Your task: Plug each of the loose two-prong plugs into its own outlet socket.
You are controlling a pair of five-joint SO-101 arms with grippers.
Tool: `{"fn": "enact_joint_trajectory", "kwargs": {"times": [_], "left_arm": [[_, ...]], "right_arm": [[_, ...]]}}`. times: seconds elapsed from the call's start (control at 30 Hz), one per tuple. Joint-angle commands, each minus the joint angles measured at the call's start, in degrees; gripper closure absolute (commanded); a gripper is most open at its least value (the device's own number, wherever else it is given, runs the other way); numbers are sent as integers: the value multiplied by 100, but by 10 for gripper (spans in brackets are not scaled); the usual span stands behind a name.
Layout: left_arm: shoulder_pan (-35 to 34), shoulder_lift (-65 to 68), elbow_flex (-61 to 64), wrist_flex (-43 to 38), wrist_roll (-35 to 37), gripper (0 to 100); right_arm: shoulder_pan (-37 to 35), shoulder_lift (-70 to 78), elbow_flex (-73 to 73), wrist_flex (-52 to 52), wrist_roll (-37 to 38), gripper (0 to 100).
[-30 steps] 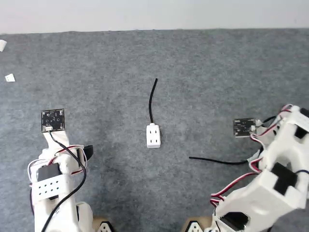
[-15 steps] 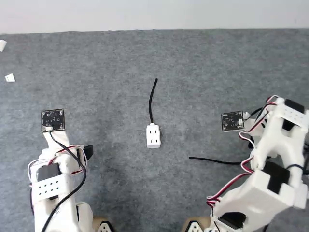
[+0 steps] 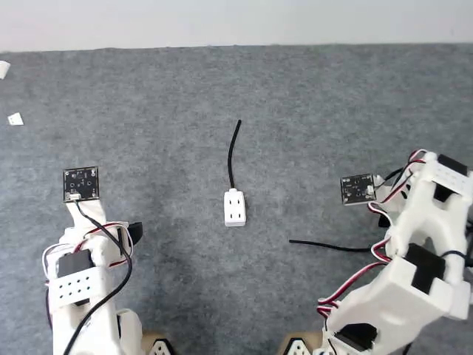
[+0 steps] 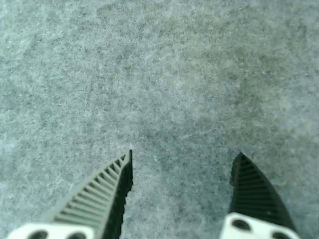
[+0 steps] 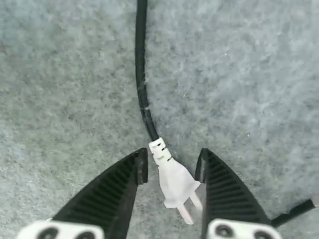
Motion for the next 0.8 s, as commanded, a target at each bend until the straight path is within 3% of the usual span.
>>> {"fn": "enact_joint_trajectory", "kwargs": {"times": [0.0, 0.77], "left_arm": [[9, -97, -48, -105, 0, 702], [9, -97, -48, -105, 0, 702]], "right_arm": [[75, 40, -97, 110, 97, 821], [637, 1719, -1266, -4, 185, 824]]}}
